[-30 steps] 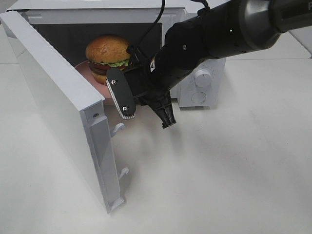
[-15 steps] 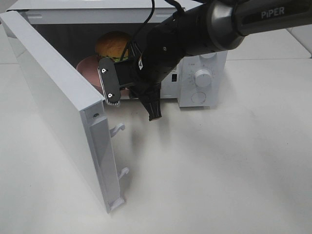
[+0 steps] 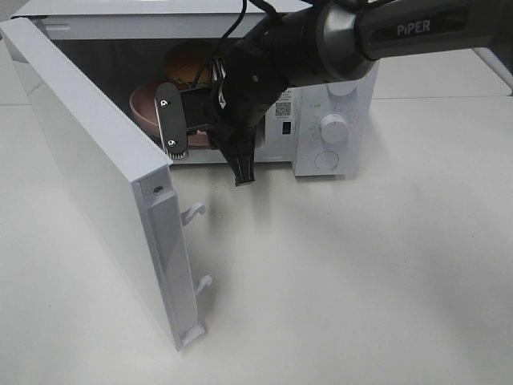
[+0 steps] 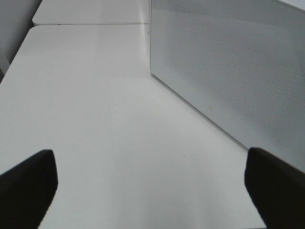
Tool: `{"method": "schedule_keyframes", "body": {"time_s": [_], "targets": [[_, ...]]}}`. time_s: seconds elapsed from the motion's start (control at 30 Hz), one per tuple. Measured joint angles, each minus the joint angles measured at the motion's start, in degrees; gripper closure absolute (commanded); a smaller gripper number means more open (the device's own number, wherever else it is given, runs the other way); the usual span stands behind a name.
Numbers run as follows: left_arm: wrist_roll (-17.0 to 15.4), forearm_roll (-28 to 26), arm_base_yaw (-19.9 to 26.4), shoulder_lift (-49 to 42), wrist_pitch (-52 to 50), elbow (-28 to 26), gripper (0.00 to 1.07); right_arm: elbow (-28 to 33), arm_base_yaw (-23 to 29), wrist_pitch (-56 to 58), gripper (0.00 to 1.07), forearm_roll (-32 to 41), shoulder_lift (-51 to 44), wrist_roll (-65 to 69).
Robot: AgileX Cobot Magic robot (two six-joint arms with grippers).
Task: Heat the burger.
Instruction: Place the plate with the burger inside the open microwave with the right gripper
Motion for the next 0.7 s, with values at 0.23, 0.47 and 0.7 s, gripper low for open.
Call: {"method": "schedule_keyframes", "body": {"time_s": [0.23, 0.47, 0.7], "targets": [[0.0, 0.0, 0.0, 0.0, 0.0, 0.0, 0.07, -1.1, 0.0, 0.2, 0.98, -0.8, 1.3, 0.1], [0.0, 0.0, 0.0, 0.0, 0.0, 0.0, 0.07, -1.1, 0.0, -0.4, 0.91, -1.0, 1.3, 1.4], [0.0, 0.0, 0.0, 0.0, 0.0, 0.0, 0.07, -1.5, 0.0, -1.1, 0.72, -1.1, 1.3, 4.1]]}}
